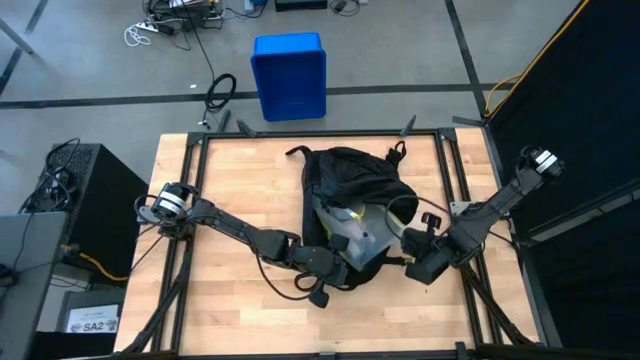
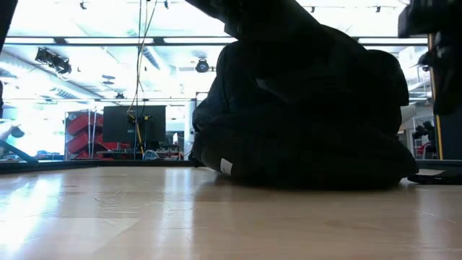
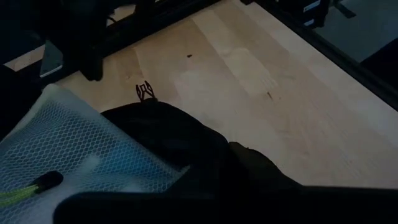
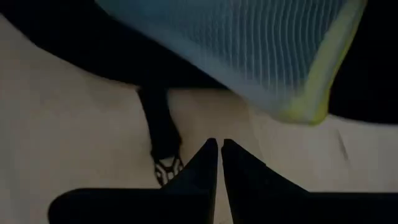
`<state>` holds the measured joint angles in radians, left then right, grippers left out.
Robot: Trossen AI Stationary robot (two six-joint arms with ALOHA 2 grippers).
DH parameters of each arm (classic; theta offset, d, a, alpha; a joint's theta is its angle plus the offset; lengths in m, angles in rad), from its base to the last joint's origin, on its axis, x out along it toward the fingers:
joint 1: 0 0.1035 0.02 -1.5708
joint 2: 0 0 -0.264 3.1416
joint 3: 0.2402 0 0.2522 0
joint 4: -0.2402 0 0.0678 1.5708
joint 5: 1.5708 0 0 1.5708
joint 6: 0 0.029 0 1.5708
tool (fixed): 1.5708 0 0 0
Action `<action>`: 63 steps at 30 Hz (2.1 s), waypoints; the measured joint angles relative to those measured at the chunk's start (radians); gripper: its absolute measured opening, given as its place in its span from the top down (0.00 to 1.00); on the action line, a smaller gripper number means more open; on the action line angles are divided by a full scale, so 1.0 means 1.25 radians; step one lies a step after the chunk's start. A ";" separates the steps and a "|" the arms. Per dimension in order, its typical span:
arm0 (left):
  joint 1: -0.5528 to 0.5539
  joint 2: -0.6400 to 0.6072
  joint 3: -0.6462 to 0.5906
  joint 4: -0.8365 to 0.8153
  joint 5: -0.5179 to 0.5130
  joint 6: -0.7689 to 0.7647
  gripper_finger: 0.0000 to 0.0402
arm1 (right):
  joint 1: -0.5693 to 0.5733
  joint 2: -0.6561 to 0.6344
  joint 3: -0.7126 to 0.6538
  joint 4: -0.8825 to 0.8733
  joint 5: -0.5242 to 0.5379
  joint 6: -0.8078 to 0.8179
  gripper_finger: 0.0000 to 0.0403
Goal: Unpack backpack
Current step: Close the black backpack
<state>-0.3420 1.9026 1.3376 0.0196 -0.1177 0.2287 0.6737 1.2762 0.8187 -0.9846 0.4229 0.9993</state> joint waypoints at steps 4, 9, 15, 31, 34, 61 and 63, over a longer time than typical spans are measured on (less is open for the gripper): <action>0.000 0.000 0.000 0.000 0.000 0.000 1.00 | -0.039 0.000 -0.073 0.035 0.022 0.013 1.00; 0.000 0.000 0.000 -0.004 -0.001 -0.003 1.00 | -0.114 0.000 -0.164 0.188 0.026 -0.099 0.93; 0.000 -0.001 0.000 -0.027 0.000 -0.021 1.00 | -0.164 0.000 -0.210 0.396 0.045 -0.274 0.69; 0.001 -0.001 0.001 -0.052 0.015 -0.025 1.00 | -0.168 0.000 -0.211 0.478 0.260 -0.417 0.46; 0.001 -0.001 0.001 -0.057 0.015 -0.025 1.00 | -0.164 0.000 -0.211 0.504 0.261 -0.459 0.50; 0.000 -0.038 0.000 -0.150 0.011 -0.051 1.00 | -0.134 0.000 -0.211 0.721 0.209 -0.583 0.70; 0.000 -0.038 0.000 -0.160 0.009 -0.057 1.00 | -0.126 0.000 -0.211 0.721 0.210 -0.595 0.67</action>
<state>-0.3424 1.8557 1.3380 -0.1809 -0.1059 0.1580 0.5158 1.2762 0.5552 -0.0833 0.6851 0.2555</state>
